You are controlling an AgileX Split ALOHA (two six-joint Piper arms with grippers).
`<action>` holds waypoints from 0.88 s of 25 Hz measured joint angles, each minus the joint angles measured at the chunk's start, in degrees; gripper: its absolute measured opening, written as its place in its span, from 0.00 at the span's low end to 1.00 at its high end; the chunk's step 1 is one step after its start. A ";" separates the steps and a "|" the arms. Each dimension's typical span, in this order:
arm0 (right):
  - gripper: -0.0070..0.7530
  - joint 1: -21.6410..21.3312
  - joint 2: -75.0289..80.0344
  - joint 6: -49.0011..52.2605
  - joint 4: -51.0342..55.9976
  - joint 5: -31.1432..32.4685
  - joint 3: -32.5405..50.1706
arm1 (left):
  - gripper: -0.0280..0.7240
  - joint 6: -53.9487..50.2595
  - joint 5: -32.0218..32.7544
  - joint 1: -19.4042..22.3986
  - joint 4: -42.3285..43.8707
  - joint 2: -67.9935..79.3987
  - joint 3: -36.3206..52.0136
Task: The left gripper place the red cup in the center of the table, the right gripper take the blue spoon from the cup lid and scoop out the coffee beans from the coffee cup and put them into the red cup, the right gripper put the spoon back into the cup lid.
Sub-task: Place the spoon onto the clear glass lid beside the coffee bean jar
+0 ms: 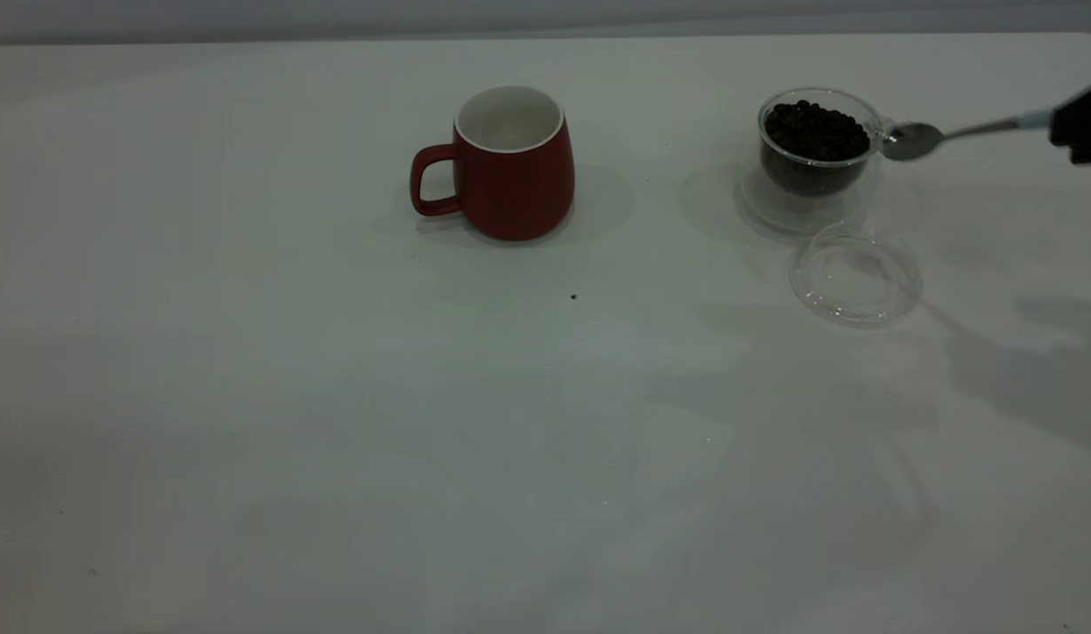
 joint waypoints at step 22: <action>0.15 -3.31 25.62 -15.54 16.52 12.31 -2.16 | 0.63 0.01 0.00 0.00 0.00 0.00 0.00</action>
